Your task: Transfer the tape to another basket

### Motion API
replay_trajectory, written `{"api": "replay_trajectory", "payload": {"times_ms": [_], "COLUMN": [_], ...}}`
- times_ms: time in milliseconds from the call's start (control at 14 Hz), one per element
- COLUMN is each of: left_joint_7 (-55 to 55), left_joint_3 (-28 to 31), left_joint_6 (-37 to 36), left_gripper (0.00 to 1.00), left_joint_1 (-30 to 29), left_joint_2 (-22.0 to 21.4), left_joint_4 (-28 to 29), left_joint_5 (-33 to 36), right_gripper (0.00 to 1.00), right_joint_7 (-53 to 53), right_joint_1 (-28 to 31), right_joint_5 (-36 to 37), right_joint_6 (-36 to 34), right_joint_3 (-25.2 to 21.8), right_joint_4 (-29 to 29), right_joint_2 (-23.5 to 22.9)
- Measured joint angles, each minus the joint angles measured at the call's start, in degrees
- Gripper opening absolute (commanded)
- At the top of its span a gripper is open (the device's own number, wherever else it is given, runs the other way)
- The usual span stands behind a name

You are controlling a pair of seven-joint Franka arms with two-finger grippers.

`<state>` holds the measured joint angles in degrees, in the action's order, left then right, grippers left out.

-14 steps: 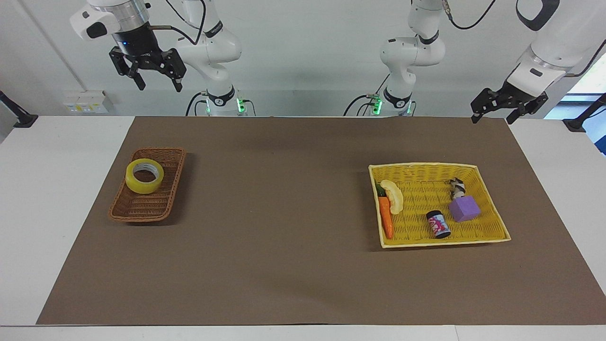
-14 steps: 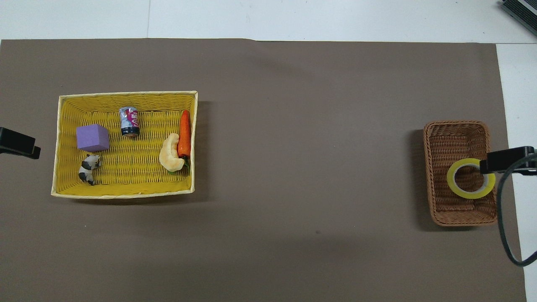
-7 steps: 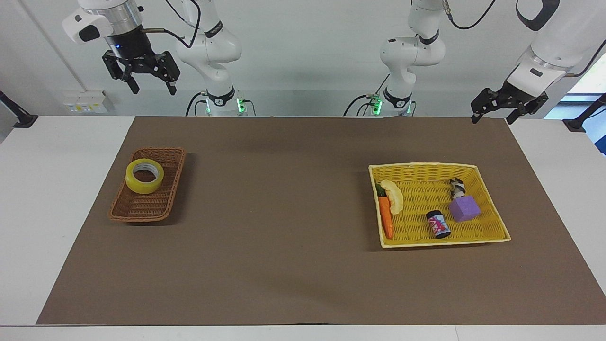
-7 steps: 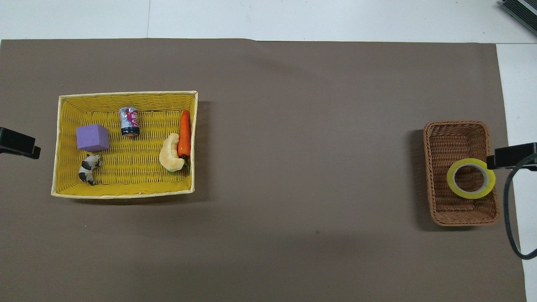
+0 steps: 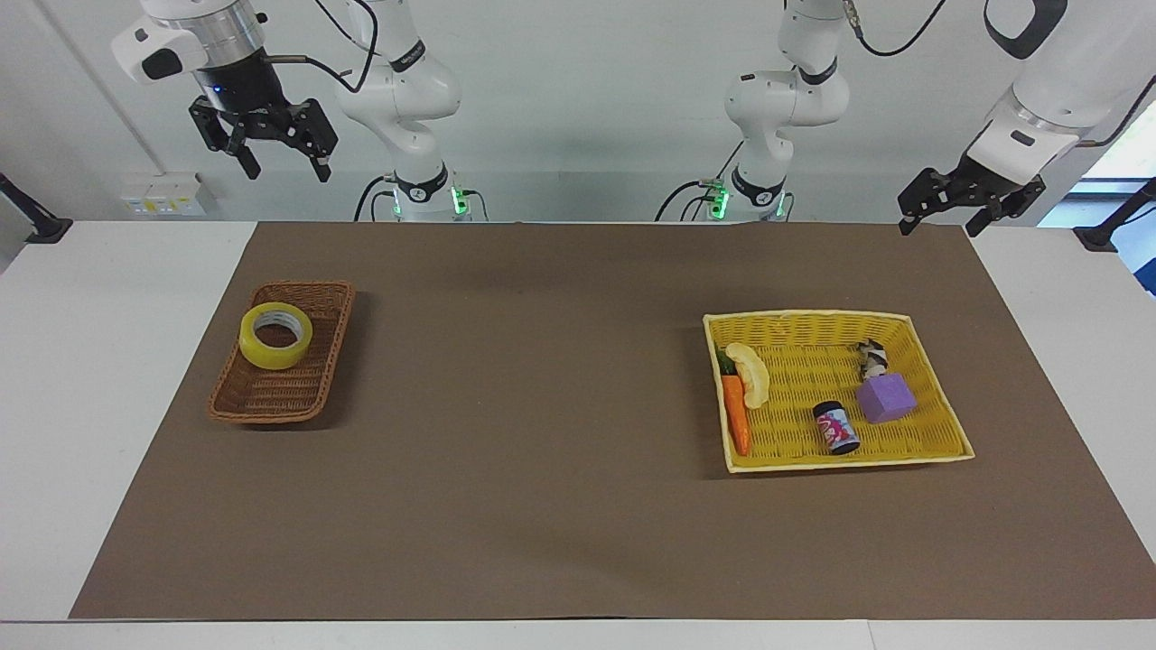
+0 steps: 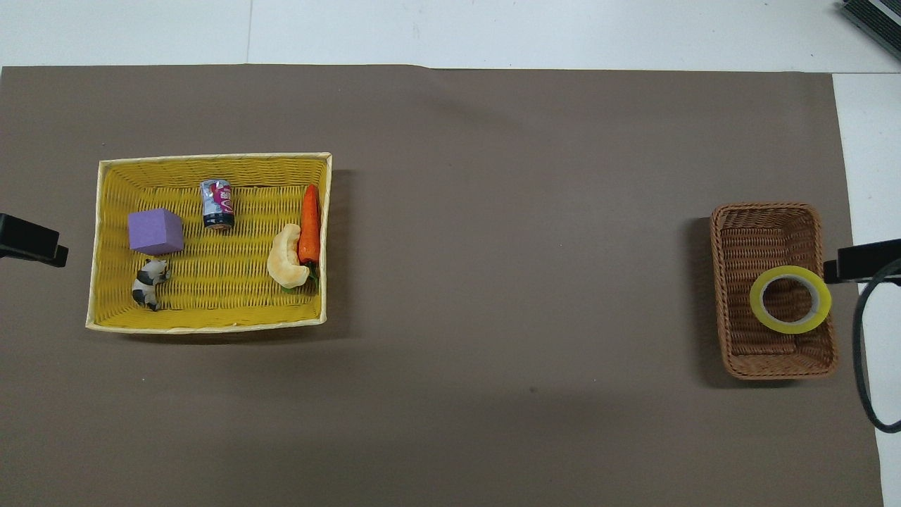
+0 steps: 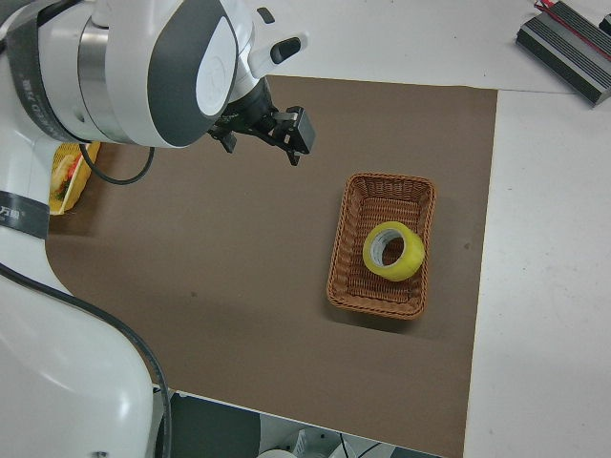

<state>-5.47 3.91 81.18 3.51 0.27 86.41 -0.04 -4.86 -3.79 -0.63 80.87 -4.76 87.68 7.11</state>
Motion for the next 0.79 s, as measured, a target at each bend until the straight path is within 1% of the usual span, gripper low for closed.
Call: {"api": "replay_trajectory", "payload": {"times_ms": [786], "left_joint_7": [0.0], "left_joint_3": [0.0], "left_joint_6": [0.0], "left_gripper": [1.00], "left_joint_1": [0.0], "left_joint_2": [0.0], "left_joint_4": [0.0], "left_joint_5": [0.0], "right_gripper": [1.00], "right_joint_7": [2.8], "right_joint_1": [0.2], "right_joint_5": [0.4], "right_joint_6": [0.0], "right_joint_3": [0.0], "right_joint_4": [0.5], "right_joint_2": [0.0]}}
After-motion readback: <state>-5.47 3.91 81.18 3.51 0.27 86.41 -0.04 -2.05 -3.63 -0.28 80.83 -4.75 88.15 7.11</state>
